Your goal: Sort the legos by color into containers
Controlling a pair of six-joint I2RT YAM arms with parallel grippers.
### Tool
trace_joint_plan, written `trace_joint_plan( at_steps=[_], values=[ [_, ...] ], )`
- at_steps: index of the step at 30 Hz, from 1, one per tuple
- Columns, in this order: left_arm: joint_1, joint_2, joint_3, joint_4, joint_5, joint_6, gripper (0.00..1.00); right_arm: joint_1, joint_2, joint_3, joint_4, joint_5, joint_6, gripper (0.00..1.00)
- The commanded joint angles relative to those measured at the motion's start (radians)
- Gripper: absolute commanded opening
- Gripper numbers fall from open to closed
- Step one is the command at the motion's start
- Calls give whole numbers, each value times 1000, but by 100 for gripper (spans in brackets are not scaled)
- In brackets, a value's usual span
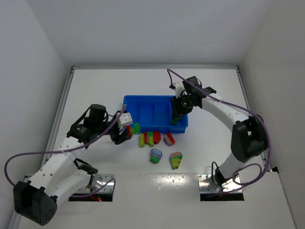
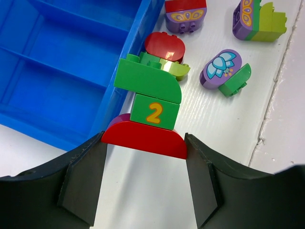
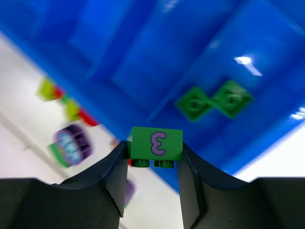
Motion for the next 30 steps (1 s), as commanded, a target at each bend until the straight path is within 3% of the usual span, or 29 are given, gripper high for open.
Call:
trace_joint_plan(
  at_steps=[1,5,9,15,17,18,19,20,27,30],
  values=[
    [-13,1,43,7,13,5,27,-9,2,-3,83,207,20,0],
    [-13,1,43,7,13,5,27,-19,37,-3,104,259,20,0],
    [-13,1,43,7,13,5,27,-19,71,-3,113,325,11,8],
    [-13,14,43,16,22,14,27,-19,80,8,113,380,0,11],
    [-13,23,43,26,22,14,27,-19,80,8,113,380,0,27],
    [-13,23,34,26,22,14,27,-19,80,8,113,368,0,40],
    [-13,23,34,26,22,5,27,-19,71,17,113,351,0,59],
    [-13,23,34,35,22,5,27,-19,71,17,103,336,0,64],
    [-13,14,25,35,22,5,27,-8,27,48,72,245,0,74],
    [-13,14,25,35,31,5,27,-8,-27,58,72,31,0,74]
  ],
)
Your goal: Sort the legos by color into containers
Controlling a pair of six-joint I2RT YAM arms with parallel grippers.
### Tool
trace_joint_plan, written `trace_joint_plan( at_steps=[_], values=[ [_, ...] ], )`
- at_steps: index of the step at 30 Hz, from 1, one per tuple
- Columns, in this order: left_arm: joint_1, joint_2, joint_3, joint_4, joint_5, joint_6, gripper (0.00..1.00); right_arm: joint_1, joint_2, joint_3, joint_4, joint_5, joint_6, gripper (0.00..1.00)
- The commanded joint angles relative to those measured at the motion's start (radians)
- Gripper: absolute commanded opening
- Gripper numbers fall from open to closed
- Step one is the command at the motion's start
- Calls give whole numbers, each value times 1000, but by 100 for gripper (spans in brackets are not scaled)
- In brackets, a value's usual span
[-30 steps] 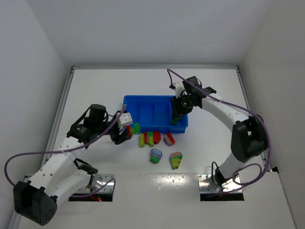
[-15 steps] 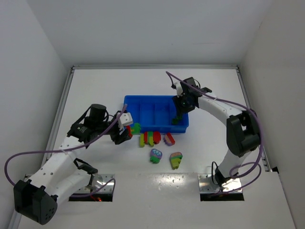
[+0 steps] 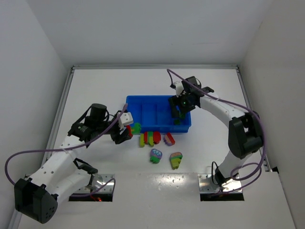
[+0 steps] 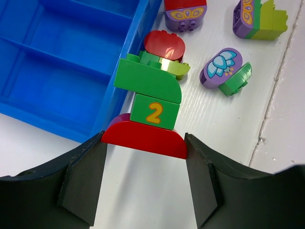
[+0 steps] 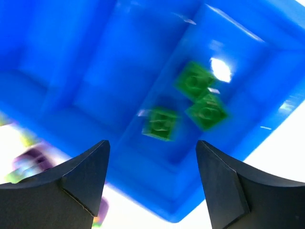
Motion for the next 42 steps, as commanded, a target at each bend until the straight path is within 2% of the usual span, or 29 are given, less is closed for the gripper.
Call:
trace_joint_plan(
  at_steps=[1,2,3,6,10,11,14,16,21,33,36,39,42],
  values=[
    [-22,-12,20,31,29,-1,27,4,-109,60,15,-329,13,74],
    [-22,-12,20,31,29,-1,27,4,-118,60,15,-412,22,74],
    [-22,-12,20,41,38,-1,27,4,-118,73,15,-562,46,74],
    [-22,-12,20,41,49,-10,27,15,-71,73,67,-810,134,74],
    [-31,-1,29,41,49,-19,27,24,17,93,130,-985,230,74],
    [-31,-1,38,41,49,-29,27,35,29,102,156,-1022,249,78],
    [-31,18,47,41,58,-29,27,65,58,102,239,-1076,338,83],
    [-31,28,47,41,58,-29,27,75,74,113,250,-1085,359,83],
    [-40,58,67,50,58,-29,27,133,127,147,250,-1096,360,84],
    [-59,114,115,79,58,-38,27,176,184,167,250,-1078,360,84],
    [-59,123,126,79,58,-38,27,185,193,176,250,-1078,360,80],
    [-59,123,135,79,58,-38,27,196,204,188,241,-1088,360,67],
    [-59,123,135,79,58,-38,27,196,204,198,241,-1088,360,39]
  ],
)
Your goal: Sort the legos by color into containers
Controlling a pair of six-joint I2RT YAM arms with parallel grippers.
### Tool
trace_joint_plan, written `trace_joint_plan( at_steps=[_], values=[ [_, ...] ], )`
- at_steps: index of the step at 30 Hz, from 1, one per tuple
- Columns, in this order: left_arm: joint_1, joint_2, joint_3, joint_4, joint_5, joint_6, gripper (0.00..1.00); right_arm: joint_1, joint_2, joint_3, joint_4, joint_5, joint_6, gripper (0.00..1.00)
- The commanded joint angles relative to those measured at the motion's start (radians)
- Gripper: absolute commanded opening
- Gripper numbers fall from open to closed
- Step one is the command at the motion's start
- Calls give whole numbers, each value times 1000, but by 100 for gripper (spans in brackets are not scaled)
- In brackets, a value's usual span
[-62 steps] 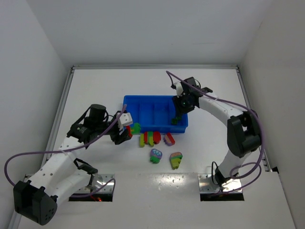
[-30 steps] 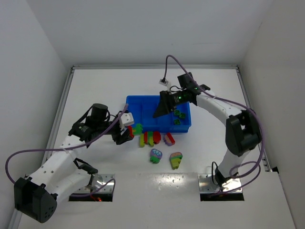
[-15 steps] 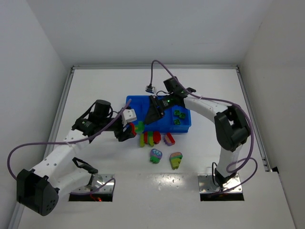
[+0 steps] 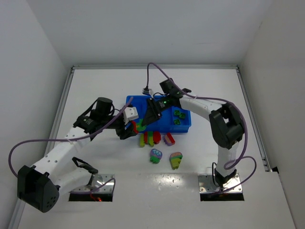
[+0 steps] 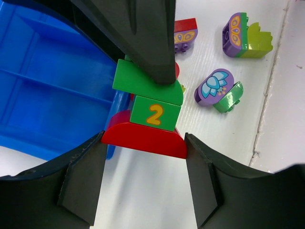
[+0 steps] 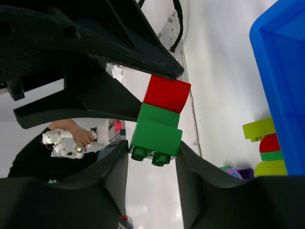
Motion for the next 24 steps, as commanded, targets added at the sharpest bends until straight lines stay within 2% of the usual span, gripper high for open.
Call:
trace_joint_plan(
  at_steps=[1,4,7,9,11,16,22,24],
  values=[
    [-10,-4,44,35,23,-7,27,11,-3,42,35,-40,1,36],
    [-10,-4,44,35,23,-7,27,11,-3,31,45,-40,1,22],
    [-10,-4,35,35,23,-7,27,11,-3,31,46,-40,1,14],
    [-10,-14,21,35,14,-7,27,11,-26,20,46,-40,1,5],
    [-10,-46,-5,35,2,-17,27,-27,-49,-7,46,-31,1,0],
    [-10,-85,-46,26,1,-17,27,-121,-121,-62,27,-31,-30,0],
    [-10,-94,-56,26,1,-17,27,-242,-179,-81,-86,-31,-135,0],
    [-10,-94,-65,26,1,-17,27,-276,-179,-72,-158,20,-184,0]
  ],
)
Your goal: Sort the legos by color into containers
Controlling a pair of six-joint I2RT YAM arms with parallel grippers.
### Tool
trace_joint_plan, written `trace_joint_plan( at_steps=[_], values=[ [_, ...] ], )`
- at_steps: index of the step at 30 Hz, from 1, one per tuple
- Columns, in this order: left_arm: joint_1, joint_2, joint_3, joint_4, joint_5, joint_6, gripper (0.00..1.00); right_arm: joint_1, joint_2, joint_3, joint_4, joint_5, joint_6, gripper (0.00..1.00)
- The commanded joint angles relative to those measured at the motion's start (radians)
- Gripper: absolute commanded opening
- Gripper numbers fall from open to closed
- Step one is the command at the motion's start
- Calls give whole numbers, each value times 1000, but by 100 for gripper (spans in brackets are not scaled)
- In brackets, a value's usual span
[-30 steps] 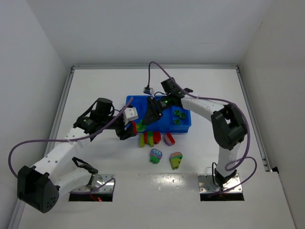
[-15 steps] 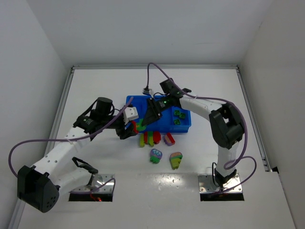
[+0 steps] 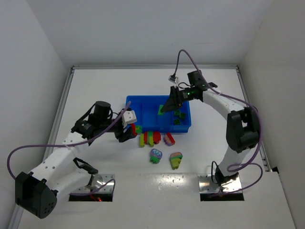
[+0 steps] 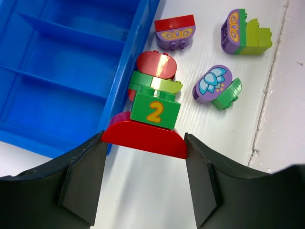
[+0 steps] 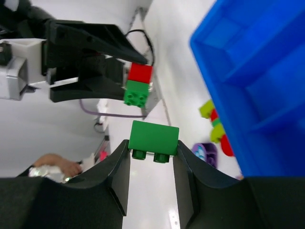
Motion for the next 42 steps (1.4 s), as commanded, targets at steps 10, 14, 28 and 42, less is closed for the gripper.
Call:
trace_joint_plan(
  at_steps=[10,14,28,42],
  values=[
    [-7,-33,-7,10,2,-13,27,-90,-125,-35,-129,810,-244,0],
    [-7,-33,2,10,2,-13,27,-90,-136,-48,-105,951,-265,4],
    [-7,-15,11,10,-7,-13,27,-81,-135,-7,-138,581,-287,72],
    [-7,36,51,29,12,-33,27,166,4,66,10,28,-40,92]
  ],
)
